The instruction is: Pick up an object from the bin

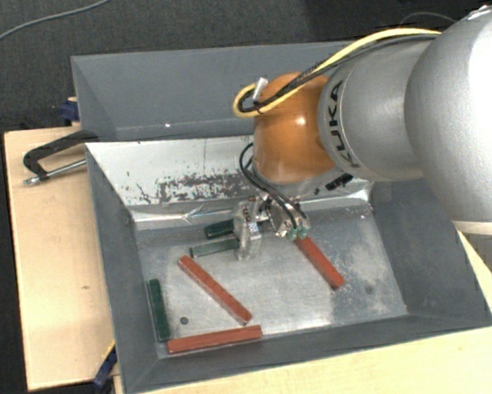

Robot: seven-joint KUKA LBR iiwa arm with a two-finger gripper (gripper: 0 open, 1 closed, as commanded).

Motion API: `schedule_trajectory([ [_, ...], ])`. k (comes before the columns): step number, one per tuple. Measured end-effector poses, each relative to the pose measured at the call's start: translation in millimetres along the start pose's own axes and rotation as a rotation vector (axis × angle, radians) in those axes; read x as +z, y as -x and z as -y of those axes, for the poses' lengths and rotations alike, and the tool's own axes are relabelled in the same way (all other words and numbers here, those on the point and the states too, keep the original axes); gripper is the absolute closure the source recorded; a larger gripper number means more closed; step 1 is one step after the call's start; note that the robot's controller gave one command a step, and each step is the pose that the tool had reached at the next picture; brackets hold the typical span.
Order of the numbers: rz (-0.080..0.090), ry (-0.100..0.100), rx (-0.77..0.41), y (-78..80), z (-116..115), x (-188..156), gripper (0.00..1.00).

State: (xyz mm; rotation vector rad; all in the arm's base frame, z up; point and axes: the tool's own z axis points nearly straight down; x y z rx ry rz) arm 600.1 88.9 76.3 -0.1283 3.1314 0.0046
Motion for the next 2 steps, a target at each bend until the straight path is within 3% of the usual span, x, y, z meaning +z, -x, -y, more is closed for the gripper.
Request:
schedule_trajectory([
  [1, -0.003, 0.000, 0.000, -1.1, 0.3, 1.5, 0.00],
  [2, -0.007, 0.001, -0.417, -14.9, -26.2, 0.9, 0.00],
])
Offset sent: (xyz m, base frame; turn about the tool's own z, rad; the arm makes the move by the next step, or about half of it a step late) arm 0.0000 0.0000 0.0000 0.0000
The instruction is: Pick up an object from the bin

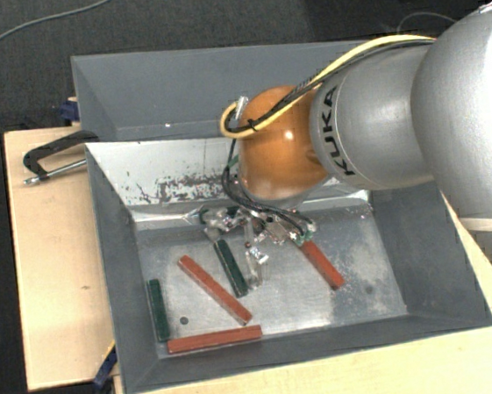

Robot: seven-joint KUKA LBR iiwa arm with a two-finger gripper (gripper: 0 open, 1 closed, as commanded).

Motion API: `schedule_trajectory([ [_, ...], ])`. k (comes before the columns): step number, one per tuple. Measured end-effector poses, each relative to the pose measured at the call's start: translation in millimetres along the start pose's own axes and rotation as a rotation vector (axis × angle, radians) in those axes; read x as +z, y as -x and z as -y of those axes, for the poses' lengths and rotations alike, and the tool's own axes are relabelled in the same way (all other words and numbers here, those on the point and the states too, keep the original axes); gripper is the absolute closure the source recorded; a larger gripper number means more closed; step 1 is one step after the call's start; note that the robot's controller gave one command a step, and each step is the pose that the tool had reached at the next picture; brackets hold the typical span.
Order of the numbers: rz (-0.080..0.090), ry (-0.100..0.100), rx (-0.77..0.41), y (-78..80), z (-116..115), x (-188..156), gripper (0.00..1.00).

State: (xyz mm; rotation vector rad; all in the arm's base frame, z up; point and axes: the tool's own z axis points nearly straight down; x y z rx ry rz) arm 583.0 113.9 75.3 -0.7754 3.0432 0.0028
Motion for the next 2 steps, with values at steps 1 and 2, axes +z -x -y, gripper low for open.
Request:
schedule_trajectory([
  [1, 0.005, -0.001, -0.408, 11.3, -25.4, 4.3, 0.00],
  [2, 0.004, 0.000, -0.406, 11.0, -24.6, 4.3, 1.00],
])
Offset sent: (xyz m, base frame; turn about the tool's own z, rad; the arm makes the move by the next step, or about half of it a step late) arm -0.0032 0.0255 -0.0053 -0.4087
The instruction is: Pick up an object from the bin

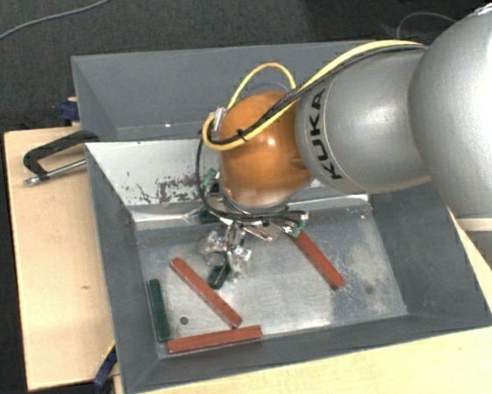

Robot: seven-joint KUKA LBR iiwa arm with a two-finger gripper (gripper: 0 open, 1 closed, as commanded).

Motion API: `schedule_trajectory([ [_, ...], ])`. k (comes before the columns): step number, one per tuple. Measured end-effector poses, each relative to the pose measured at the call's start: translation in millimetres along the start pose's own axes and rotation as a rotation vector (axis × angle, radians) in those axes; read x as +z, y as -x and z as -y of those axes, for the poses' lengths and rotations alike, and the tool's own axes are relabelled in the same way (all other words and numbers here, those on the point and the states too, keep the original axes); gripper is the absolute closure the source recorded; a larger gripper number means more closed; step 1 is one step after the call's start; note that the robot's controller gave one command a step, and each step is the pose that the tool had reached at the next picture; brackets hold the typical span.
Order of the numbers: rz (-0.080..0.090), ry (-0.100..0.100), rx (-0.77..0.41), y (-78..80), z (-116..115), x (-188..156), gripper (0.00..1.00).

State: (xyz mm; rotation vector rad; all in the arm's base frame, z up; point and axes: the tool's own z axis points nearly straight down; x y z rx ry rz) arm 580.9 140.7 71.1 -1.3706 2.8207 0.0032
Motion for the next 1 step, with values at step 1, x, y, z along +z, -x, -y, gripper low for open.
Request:
schedule_trajectory([
  [1, 0.005, -0.009, -0.182, -36.1, 20.1, -172.4, 1.00],
])
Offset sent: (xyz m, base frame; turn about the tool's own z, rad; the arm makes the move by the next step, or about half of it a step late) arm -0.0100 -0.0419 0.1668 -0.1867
